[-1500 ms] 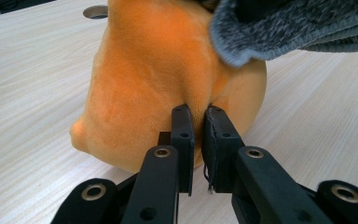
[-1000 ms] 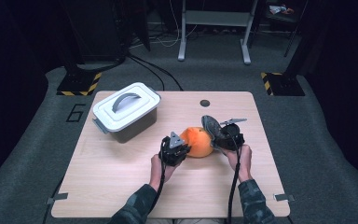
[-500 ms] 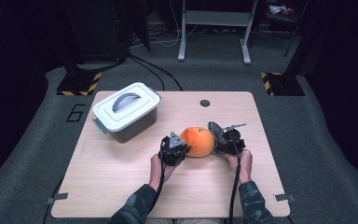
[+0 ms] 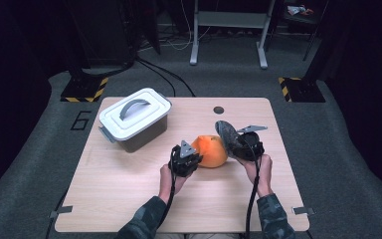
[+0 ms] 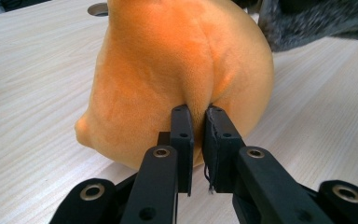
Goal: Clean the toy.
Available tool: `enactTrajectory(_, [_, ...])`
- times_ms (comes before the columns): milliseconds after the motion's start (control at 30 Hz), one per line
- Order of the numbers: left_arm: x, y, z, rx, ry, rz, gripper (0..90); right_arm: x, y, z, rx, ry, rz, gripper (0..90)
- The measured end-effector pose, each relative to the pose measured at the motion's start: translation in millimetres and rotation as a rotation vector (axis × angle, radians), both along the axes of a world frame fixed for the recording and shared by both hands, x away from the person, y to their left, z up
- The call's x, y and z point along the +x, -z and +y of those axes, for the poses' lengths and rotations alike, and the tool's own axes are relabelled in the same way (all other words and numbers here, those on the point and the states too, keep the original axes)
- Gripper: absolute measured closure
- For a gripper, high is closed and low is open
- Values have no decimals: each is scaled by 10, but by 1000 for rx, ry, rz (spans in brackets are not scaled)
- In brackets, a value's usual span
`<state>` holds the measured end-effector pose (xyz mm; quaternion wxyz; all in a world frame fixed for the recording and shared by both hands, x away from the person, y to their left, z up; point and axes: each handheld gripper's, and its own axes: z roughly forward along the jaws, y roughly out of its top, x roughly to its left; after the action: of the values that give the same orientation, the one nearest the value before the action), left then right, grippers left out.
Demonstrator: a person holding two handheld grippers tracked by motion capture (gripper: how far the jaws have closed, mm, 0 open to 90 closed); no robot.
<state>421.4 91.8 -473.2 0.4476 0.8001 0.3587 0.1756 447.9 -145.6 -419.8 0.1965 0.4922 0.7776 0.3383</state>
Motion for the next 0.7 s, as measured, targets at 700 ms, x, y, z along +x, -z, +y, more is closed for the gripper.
enactTrajectory(700, [-22,-26,7,33,-19,-20,592,97,32,233,-28,-53,36,720])
